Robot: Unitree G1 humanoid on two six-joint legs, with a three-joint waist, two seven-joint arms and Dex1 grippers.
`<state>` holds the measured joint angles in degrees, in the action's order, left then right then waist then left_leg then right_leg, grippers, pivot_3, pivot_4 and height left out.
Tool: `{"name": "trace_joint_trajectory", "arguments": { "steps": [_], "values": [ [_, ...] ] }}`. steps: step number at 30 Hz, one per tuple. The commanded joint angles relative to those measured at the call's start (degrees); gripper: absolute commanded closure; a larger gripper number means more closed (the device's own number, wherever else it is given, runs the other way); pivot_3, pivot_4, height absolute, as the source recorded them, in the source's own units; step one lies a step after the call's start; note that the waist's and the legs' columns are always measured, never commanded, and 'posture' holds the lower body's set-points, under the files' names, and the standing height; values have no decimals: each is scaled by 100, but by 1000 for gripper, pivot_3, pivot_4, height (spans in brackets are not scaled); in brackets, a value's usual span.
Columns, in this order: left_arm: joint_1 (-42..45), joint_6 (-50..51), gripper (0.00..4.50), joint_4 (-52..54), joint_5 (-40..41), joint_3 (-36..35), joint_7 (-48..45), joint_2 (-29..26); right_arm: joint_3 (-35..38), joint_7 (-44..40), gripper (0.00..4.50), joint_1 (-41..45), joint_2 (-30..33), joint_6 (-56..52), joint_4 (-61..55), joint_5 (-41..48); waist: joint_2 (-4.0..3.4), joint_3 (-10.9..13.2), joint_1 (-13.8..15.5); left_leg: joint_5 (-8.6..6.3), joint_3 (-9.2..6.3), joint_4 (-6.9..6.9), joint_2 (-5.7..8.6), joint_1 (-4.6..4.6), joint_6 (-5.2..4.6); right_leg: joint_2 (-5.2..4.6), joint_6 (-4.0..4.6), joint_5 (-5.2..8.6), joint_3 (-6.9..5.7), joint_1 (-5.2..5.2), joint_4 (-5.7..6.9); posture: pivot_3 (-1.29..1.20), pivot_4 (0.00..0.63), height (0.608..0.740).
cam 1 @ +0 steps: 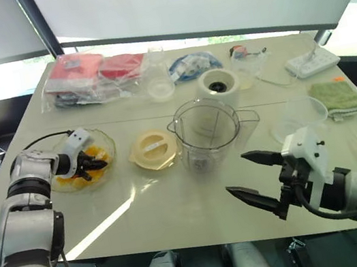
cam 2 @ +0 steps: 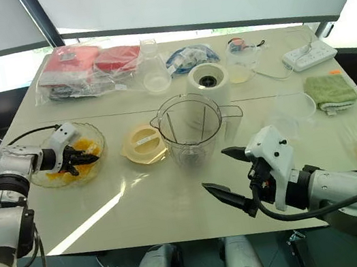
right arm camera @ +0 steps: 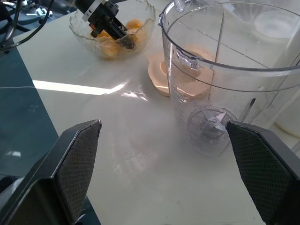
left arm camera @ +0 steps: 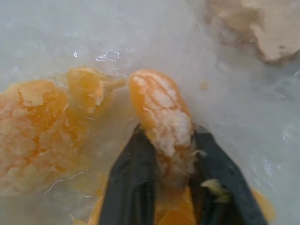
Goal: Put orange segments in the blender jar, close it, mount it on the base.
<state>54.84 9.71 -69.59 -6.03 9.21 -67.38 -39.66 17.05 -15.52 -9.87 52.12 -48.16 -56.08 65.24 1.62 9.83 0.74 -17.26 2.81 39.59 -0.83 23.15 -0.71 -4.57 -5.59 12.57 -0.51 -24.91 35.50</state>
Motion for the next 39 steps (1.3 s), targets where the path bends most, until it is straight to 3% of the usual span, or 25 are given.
{"name": "trace_joint_trajectory", "arguments": {
  "steps": [1,14,23,30,39],
  "values": [
    [64,-20,4169,80,25,-144,-93,-190,-47,-2,0,107,28,104,-45,-14,0,0,-1,0,0,2,-1,0,0,0,0,0,0,1,1,0,150,740],
    [481,395,4169,782,515,-652,-1421,-1156,-523,-90,0,28,-268,256,114,-505,3,1,0,0,0,14,0,8,-1,-1,7,3,-2,1,-2,0,150,740],
    [652,482,4169,1724,836,-812,-2038,-1447,-188,-367,0,-241,-288,358,421,-916,3,1,12,0,-2,21,-1,8,-1,2,6,3,-2,3,3,0,150,740],
    [1636,806,4169,2727,1451,-554,-2498,-899,549,-650,0,-825,-301,461,625,-1239,6,1,48,-2,-2,44,9,21,-4,1,5,2,-7,18,-5,0,150,740],
    [2794,1319,4169,2891,2607,-87,-2512,935,1222,-627,0,-1283,-607,498,443,-1412,4,1,-5,-5,-15,46,15,14,-10,6,-20,-9,-3,25,-5,0,150,740]
  ]
}}
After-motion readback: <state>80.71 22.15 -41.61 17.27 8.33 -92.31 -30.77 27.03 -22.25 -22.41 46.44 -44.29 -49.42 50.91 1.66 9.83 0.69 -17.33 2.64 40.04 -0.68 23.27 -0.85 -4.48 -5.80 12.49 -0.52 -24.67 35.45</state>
